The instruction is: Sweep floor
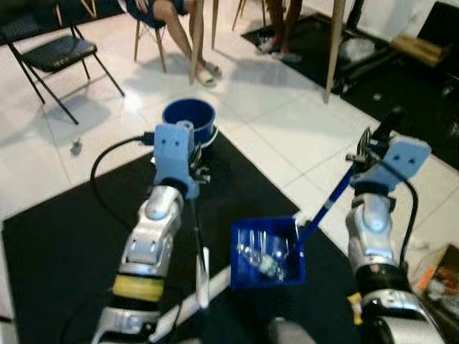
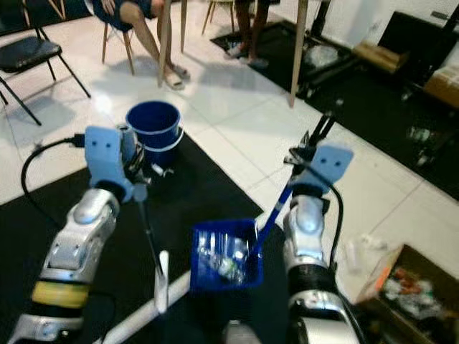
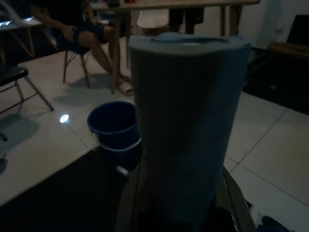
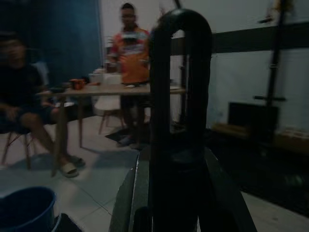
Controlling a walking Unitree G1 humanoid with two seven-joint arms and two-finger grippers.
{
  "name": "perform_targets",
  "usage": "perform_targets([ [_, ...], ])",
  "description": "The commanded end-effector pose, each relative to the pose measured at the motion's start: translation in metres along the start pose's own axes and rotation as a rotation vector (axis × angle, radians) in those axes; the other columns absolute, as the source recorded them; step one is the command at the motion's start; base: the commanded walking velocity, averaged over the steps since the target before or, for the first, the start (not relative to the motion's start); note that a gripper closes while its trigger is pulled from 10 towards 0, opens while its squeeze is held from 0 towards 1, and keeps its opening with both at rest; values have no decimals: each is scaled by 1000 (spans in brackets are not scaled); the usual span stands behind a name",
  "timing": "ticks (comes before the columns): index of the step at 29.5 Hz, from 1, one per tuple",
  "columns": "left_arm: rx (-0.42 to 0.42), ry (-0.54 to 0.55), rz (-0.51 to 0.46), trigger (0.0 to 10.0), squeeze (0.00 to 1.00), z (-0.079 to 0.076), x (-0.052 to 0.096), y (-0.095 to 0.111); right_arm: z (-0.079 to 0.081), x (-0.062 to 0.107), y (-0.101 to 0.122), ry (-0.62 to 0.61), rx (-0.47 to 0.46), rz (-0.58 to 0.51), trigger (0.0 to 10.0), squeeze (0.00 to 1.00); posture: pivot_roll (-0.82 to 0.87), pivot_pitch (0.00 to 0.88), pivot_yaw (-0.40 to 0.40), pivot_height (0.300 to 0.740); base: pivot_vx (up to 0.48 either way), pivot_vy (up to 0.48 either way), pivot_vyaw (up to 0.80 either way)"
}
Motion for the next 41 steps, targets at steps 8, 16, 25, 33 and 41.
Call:
perform_targets([
  [8,159,10,-31,10000,0,0,-2,14,37,-2,23,129,-58,-101,10000,0,119,33,13,740,0,0,0],
  [16,38,0,-145,10000,0,3,-1,40,53,-3,37,199,-53,-145,10000,0,120,34,12,740,0,0,0],
  [25,27,-17,-181,10000,0,-1,4,46,53,-4,41,214,-29,-153,10000,0,124,36,7,740,0,0,0],
  [33,23,-3,-166,10000,0,-3,3,43,52,-4,42,218,-5,-158,10000,0,123,37,3,740,0,0,0],
  [41,56,40,-211,10000,0,4,8,43,39,-3,24,182,14,-93,10000,0,124,39,-3,740,0,0,0],
])
Point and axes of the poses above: a point about 5 cm out from each wrist's last joint towards the gripper, its own x axis pointing back from the gripper into the wrist, its own y axis along the axis of the wrist's last joint, z = x × y, the point moved 2 cm from there along -x, pointing out of the wrist towards the gripper, and after that the axes turned 13 degrees about -x, right-handed, at the moved point
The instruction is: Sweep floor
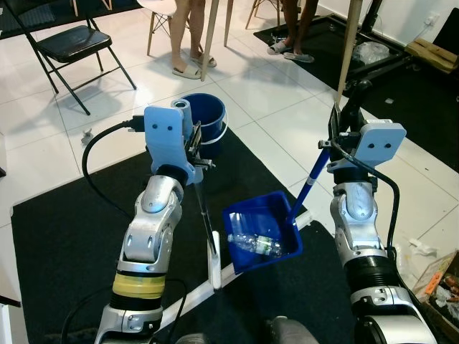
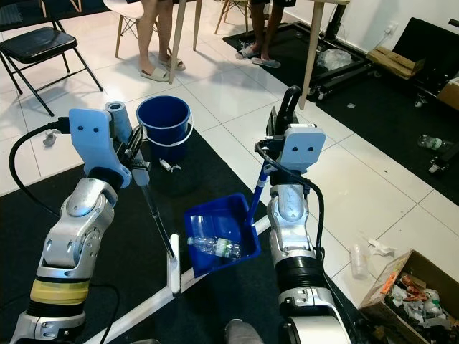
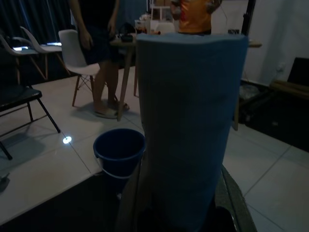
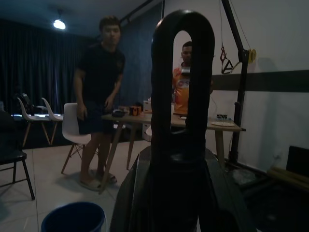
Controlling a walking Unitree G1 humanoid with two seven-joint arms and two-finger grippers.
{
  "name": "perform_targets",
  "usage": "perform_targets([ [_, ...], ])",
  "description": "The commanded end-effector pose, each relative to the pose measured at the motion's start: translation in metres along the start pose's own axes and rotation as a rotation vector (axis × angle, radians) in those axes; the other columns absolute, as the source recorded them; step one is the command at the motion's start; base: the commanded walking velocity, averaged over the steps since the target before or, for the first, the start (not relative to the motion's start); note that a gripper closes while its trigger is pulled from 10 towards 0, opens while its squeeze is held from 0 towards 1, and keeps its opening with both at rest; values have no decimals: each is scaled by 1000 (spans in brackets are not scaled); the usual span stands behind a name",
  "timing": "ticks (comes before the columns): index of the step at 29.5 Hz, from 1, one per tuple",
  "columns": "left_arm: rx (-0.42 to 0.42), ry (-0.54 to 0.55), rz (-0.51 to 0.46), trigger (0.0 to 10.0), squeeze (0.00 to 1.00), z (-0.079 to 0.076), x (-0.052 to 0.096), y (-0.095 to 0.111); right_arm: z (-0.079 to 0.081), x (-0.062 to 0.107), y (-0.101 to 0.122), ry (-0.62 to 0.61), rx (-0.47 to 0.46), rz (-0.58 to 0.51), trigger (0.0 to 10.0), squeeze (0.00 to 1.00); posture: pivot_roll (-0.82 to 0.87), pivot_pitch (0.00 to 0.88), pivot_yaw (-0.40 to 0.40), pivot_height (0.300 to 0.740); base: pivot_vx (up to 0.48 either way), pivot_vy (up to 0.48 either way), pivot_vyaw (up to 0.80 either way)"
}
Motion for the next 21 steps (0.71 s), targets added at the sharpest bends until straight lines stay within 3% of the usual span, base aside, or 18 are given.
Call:
perform_targets([
  [1,3,20,-51,10000,0,3,2,8,-4,0,0,-19,-10,-6,10000,0,124,39,-3,740,0,0,0],
  [7,-3,5,-14,10000,0,3,8,-3,-12,1,-10,-18,-23,60,10000,0,124,40,-3,740,0,0,0],
  [9,1,3,15,10000,0,3,11,-12,-12,0,-11,-2,-95,85,10000,0,122,40,-6,740,0,0,0],
  [13,1,3,23,10000,0,2,11,-14,-9,-2,-8,10,-161,86,10000,0,122,40,-7,740,0,0,0],
  [17,3,-1,18,10000,0,0,11,-15,6,-3,-4,72,-208,79,10000,0,121,40,-8,740,0,0,0],
  [21,2,-4,19,10000,0,-1,11,-15,9,-3,-2,90,-203,75,10000,0,120,40,-8,740,0,0,0],
])
Point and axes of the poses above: a point about 5 cm out from each wrist's last joint towards the gripper, its own x axis pointing back from the gripper into the wrist, its own y axis along the axis of the wrist's last joint, z = x × y, the point moved 2 cm from there along -x, pointing out of the wrist towards the gripper, and after that the axes turned 13 degrees about -x, right-handed, at the moved point
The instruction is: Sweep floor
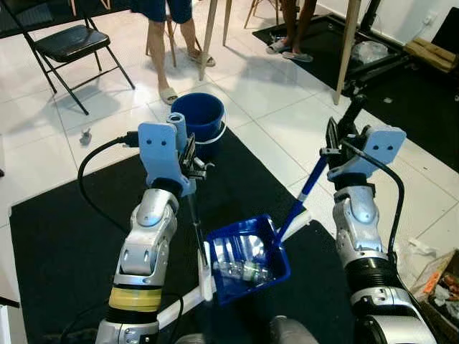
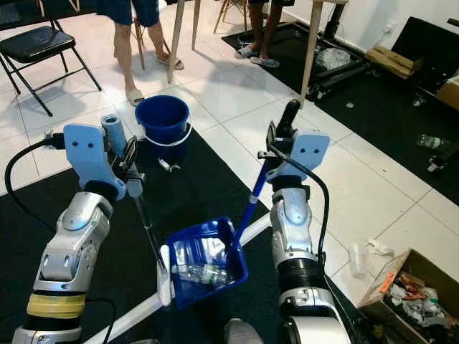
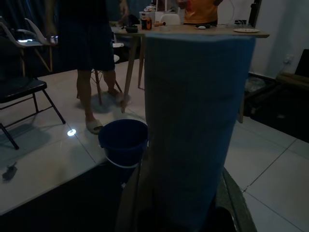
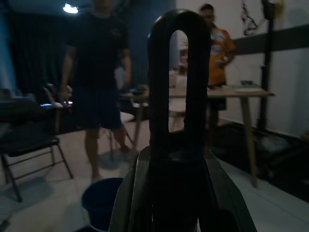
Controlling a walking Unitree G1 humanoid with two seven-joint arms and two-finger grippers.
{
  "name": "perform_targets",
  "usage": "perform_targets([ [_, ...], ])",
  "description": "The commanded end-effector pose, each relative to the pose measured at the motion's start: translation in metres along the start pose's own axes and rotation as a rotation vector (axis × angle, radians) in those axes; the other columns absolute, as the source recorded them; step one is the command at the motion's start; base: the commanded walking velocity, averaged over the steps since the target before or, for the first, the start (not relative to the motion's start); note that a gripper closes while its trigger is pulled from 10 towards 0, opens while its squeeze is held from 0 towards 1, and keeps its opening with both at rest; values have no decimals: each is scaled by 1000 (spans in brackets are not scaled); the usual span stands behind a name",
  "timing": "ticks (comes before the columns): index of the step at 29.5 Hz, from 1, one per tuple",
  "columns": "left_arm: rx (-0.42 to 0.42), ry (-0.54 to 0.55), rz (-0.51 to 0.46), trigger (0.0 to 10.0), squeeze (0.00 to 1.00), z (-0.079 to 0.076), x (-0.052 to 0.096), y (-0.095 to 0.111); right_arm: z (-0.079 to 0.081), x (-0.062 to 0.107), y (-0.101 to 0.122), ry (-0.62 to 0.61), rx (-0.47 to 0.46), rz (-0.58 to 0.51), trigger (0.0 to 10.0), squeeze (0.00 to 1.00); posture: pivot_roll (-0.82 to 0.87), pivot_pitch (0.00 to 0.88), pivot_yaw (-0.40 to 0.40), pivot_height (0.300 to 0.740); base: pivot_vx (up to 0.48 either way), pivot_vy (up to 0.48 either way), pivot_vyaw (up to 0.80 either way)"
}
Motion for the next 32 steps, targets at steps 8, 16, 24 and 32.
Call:
perform_targets([
  [8,8,-15,-22,10000,0,-5,0,1,1,-2,13,34,80,-57,10000,0,115,36,-7,740,0,0,0],
  [16,6,-24,-20,10000,0,-7,-1,0,-8,-1,13,4,66,-44,10000,0,113,33,-6,740,0,0,0],
  [24,-9,-24,3,10000,0,-5,1,-8,-15,0,10,-22,91,-33,10000,0,113,31,-7,740,0,0,0],
  [32,-95,35,37,10000,0,13,1,-24,-7,-1,10,1,83,-41,10000,0,113,33,-7,740,0,0,0],
])
Point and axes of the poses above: a point about 5 cm out from each wrist's last joint towards the gripper, its own x axis pointing back from the gripper into the wrist, its own y axis along the axis of the wrist's last joint, z = x × y, the point moved 2 cm from there along -x, pointing out of the wrist towards the gripper, and after that the axes turned 13 degrees about -x, right-handed, at the moved point
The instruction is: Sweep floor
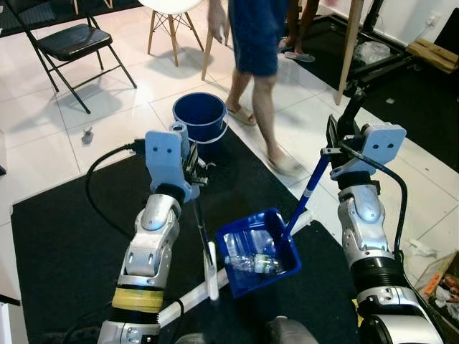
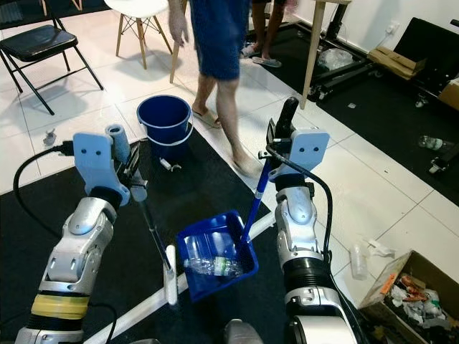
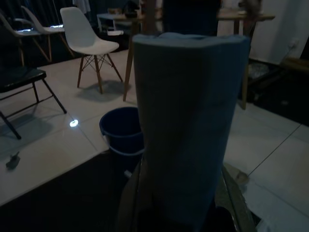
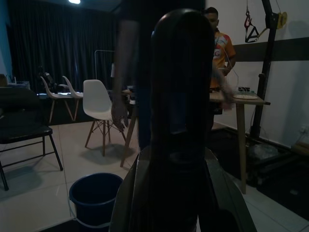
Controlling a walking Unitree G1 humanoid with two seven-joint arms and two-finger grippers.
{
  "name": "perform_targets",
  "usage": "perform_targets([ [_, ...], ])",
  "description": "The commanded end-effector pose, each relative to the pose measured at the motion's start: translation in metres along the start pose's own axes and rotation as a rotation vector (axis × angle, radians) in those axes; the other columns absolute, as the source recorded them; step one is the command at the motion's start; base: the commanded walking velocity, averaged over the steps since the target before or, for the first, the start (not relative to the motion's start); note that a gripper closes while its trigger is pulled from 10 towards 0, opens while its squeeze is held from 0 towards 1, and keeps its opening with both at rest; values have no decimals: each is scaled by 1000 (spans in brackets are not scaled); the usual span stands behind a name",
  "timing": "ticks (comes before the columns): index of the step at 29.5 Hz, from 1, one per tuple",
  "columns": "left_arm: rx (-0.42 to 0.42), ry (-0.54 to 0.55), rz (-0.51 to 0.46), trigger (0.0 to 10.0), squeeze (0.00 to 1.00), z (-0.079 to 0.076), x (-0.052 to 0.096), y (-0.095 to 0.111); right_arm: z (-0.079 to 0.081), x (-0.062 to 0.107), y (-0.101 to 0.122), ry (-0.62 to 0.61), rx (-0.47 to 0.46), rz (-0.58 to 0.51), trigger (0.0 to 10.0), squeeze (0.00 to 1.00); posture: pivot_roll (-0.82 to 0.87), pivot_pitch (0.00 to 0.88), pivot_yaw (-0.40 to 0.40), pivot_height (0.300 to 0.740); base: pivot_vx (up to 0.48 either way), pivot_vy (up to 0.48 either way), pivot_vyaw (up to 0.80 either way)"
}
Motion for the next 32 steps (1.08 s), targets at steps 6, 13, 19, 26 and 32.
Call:
perform_targets([
  [6,-106,80,28,10000,0,38,12,-14,5,-1,8,15,-6,-46,10000,0,119,41,-5,740,0,0,0],
  [13,-162,255,116,10000,0,101,34,-36,5,-1,5,15,-11,-36,10000,0,136,44,-15,740,0,0,0],
  [19,-162,291,222,10000,0,118,52,-67,14,-3,4,35,-29,-34,10000,0,141,43,-13,740,0,0,0],
  [26,-103,255,277,10000,0,99,66,-87,23,-6,9,49,-71,-53,10000,0,140,45,-8,740,0,0,0],
  [32,-62,244,233,10000,0,87,60,-78,31,-14,24,66,-112,-96,10000,0,149,37,-18,740,0,0,0],
])
Point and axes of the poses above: a point about 5 cm out from each wrist's last joint towards the gripper, its own x axis pointing back from the gripper into the wrist, its own y axis along the axis of the wrist's last joint, z = x × y, the point moved 2 cm from there along -x, pointing out of the wrist towards the gripper, and after that the axes turned 13 degrees about -x, right-handed, at the moved point
